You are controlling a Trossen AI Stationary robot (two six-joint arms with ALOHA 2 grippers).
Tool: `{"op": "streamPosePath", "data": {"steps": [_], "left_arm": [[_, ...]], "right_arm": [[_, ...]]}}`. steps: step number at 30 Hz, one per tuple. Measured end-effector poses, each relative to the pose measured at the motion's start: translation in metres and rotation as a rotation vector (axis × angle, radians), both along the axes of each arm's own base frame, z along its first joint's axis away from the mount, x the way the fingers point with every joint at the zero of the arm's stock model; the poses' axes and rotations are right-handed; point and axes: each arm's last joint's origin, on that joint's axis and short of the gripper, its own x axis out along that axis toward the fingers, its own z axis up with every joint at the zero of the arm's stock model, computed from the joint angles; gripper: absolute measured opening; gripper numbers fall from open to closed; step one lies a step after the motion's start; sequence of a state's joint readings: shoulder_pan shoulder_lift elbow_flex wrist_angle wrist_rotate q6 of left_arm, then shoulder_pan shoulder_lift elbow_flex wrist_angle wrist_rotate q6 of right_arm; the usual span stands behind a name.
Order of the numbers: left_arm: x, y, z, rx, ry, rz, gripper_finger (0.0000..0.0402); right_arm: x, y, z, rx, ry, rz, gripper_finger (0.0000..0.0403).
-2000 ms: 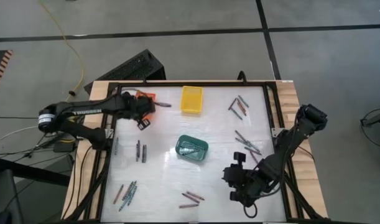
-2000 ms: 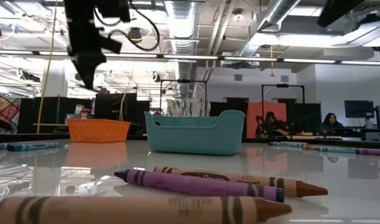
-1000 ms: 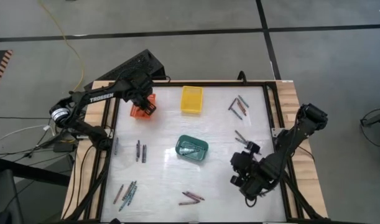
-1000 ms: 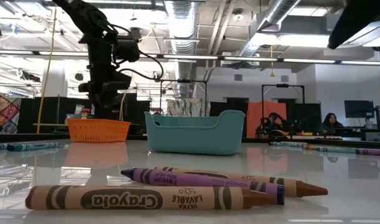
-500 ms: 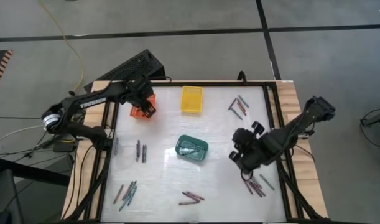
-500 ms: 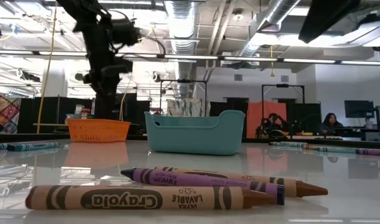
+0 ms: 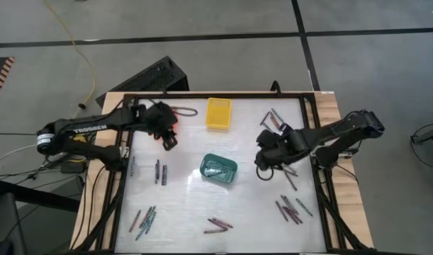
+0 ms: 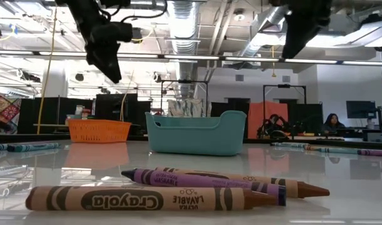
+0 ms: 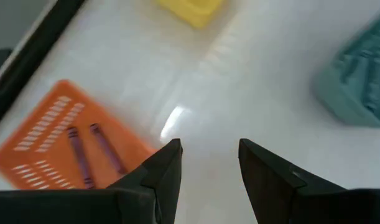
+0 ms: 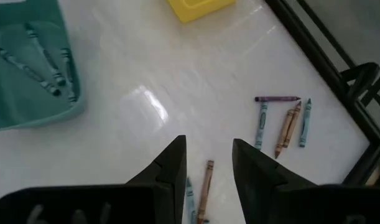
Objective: Sort crayons
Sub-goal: Put the violet crayon into the orange bin
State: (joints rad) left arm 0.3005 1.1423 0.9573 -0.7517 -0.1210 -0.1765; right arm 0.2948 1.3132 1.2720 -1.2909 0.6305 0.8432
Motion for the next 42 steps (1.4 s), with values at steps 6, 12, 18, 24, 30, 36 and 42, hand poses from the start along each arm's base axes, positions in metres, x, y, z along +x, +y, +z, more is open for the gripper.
{"op": "streamPosePath", "data": {"steps": [6,12,18,24,30,36,42], "left_arm": [[0.009,-0.036,-0.001,0.012,-0.001,-0.104,0.0149],[0.011,-0.072,0.0,0.027,-0.015,-0.184,0.0149],[0.008,-0.105,0.0,0.046,-0.041,-0.231,0.0149],[0.002,-0.132,0.001,0.057,-0.075,-0.257,0.0149],[-0.007,-0.155,0.002,0.06,-0.108,-0.284,0.0149],[-0.017,-0.173,0.002,0.077,-0.138,-0.312,0.0149],[-0.024,-0.185,0.003,0.103,-0.165,-0.335,0.0149]], "right_arm": [[0.007,-0.026,-0.001,0.054,0.051,-0.014,0.0123],[0.012,-0.055,-0.001,0.112,0.056,-0.042,0.0123],[0.023,-0.089,-0.008,0.181,0.049,-0.1,0.0123],[0.037,-0.133,-0.03,0.251,0.095,-0.207,0.0123],[0.045,-0.176,-0.06,0.338,0.142,-0.312,0.0123],[0.041,-0.21,-0.085,0.408,0.194,-0.417,0.0123],[0.038,-0.236,-0.103,0.497,0.164,-0.492,0.0123]]}}
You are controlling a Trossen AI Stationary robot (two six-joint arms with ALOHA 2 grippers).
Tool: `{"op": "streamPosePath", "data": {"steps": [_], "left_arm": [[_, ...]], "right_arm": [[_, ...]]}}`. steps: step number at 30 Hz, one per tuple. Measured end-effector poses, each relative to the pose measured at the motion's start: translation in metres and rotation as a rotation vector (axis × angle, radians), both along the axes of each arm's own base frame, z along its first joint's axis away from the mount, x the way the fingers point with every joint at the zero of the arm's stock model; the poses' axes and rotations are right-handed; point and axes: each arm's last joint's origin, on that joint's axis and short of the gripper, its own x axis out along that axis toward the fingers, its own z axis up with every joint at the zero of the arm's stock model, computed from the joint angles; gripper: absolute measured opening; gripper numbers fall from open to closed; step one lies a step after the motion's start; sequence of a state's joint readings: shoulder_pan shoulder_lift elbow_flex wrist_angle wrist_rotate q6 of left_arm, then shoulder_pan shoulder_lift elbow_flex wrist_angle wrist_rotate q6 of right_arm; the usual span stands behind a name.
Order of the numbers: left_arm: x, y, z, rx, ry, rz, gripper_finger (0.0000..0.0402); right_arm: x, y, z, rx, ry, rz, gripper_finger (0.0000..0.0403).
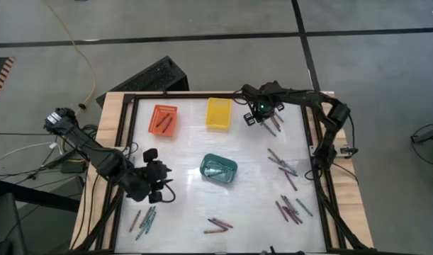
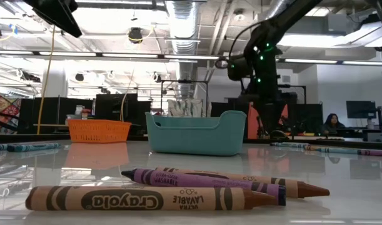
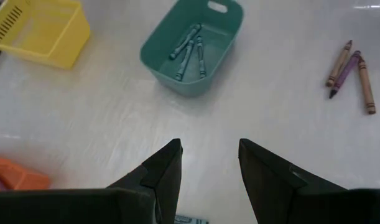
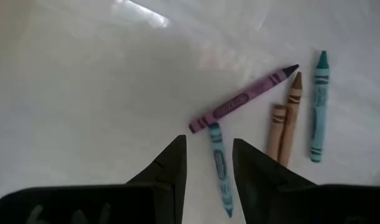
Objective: Sort crayons
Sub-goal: Put the violet crayon into the orange bin
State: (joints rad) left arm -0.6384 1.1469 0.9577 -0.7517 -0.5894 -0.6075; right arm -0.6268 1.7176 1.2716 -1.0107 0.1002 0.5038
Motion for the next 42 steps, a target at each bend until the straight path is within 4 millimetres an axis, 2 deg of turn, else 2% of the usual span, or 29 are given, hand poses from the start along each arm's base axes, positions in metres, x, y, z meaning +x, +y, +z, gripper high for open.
{"op": "streamPosePath", "data": {"steps": [6,15,21,24,28,42], "left_arm": [[-0.005,-0.007,0.0,0.013,-0.02,-0.013,0.0149],[-0.01,-0.013,0.001,0.02,-0.032,-0.031,0.0149],[-0.013,-0.017,0.001,0.036,-0.047,-0.042,0.0149],[-0.015,-0.02,0.001,0.038,-0.052,-0.05,0.0149],[-0.017,-0.022,0.001,0.041,-0.055,-0.059,0.0149],[-0.017,-0.021,0.002,0.061,-0.067,-0.05,0.0149]], "right_arm": [[0.0,-0.015,-0.011,0.036,-0.049,-0.075,0.0123],[-0.006,-0.02,-0.009,0.028,-0.043,-0.145,0.0123],[-0.015,-0.013,-0.03,0.046,-0.004,-0.198,0.0123],[-0.016,-0.011,-0.037,0.045,-0.042,-0.213,0.0123],[-0.012,-0.014,-0.039,0.026,-0.132,-0.224,0.0123],[-0.013,-0.021,-0.039,0.019,-0.173,-0.208,0.0123]]}}
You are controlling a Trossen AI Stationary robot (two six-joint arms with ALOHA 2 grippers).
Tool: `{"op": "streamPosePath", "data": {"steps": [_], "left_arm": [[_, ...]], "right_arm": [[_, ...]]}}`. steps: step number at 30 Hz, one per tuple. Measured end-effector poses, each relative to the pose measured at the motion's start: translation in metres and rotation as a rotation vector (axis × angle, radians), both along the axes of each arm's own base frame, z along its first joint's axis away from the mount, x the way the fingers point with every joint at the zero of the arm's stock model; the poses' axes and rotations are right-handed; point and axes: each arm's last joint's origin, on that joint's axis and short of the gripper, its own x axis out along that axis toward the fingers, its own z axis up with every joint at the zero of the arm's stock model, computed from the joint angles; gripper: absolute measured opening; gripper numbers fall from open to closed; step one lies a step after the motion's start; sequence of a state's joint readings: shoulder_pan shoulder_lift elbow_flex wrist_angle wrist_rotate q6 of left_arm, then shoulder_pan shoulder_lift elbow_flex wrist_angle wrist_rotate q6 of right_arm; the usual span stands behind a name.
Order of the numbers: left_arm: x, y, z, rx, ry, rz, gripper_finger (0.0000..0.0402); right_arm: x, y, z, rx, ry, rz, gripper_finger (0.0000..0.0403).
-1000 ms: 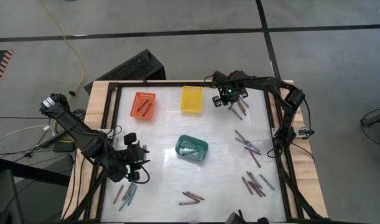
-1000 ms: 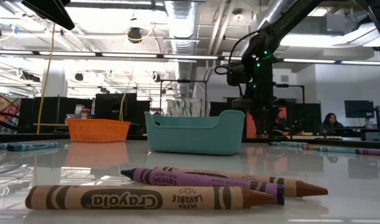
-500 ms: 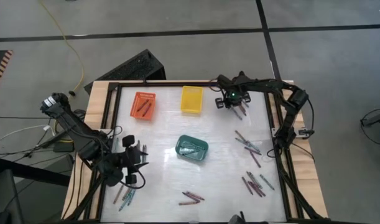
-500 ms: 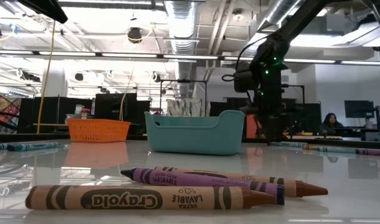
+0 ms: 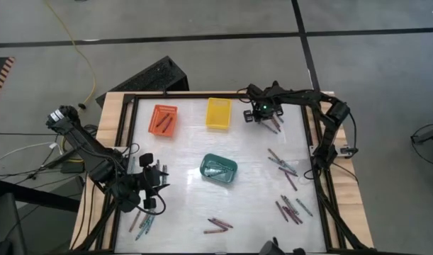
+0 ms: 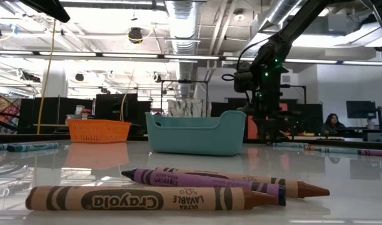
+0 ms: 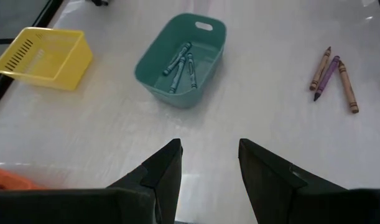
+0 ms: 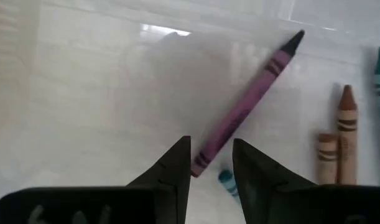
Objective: Sort crayons
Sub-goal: Put the violet crayon into the orange bin
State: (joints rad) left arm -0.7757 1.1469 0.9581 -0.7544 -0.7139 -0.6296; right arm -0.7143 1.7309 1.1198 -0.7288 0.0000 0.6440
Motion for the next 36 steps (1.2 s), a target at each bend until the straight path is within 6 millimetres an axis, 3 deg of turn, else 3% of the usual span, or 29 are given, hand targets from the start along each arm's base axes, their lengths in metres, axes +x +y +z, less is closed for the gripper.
{"op": "streamPosePath", "data": {"steps": [16,31,36], "left_arm": [[0.0,0.0,0.0,0.005,-0.001,-0.005,0.0149],[0.001,0.0,0.001,0.019,-0.01,0.001,0.0149],[0.001,0.0,0.001,0.018,-0.011,0.002,0.0149]], "right_arm": [[0.011,-0.002,-0.019,0.0,0.025,0.062,0.0103],[0.026,0.012,-0.02,-0.058,0.041,0.249,0.0008],[0.031,0.019,-0.018,-0.082,0.046,0.289,0.0005]]}}
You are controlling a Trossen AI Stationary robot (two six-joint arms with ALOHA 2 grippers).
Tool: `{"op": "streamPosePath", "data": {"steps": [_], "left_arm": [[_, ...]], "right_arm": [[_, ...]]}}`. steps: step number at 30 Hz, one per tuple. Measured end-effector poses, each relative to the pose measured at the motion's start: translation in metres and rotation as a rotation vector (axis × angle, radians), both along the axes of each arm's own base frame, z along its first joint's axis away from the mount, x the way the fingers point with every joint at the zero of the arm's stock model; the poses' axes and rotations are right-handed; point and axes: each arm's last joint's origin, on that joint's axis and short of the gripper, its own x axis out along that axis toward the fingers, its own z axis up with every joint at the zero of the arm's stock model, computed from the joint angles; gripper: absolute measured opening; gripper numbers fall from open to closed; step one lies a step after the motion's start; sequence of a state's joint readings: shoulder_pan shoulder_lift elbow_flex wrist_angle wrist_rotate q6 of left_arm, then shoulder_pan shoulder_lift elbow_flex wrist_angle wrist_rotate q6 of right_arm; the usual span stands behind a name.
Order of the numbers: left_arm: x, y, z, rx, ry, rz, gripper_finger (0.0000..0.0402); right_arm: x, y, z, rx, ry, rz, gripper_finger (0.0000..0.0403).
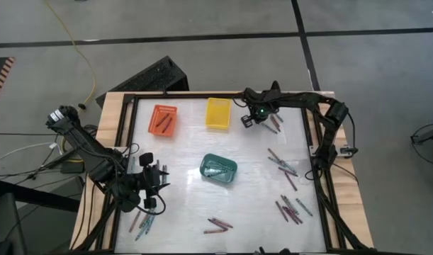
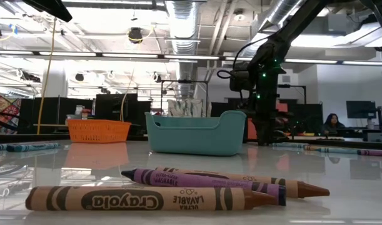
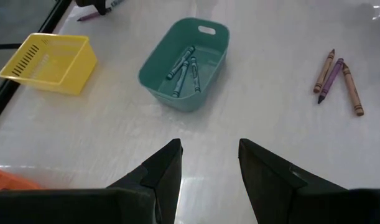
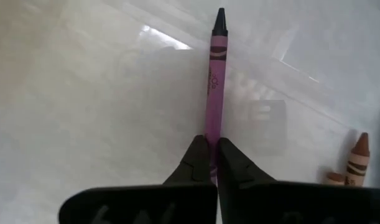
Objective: Sort crayons
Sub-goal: Put the violet crayon into the orange bin
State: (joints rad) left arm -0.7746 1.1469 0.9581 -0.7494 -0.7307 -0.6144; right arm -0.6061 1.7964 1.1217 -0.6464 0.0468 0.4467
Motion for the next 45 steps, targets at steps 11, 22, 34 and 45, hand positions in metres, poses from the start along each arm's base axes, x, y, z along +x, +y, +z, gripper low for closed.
{"op": "streamPosePath", "data": {"steps": [11,22,34,45], "left_arm": [[0.0,0.0,0.0,-0.012,0.004,0.001,0.0149],[0.0,0.0,0.0,-0.026,0.001,0.012,0.0149],[-0.001,-0.001,-0.001,-0.068,0.035,-0.015,0.0149],[-0.003,0.0,-0.004,-0.098,0.079,0.005,0.0149]], "right_arm": [[0.003,0.025,0.04,-0.031,-0.136,0.115,0.0001],[-0.003,0.046,0.073,-0.085,-0.207,0.183,0.0],[0.004,0.09,0.097,-0.114,-0.282,0.332,0.0],[0.014,0.15,0.109,-0.11,-0.349,0.533,0.0]]}}
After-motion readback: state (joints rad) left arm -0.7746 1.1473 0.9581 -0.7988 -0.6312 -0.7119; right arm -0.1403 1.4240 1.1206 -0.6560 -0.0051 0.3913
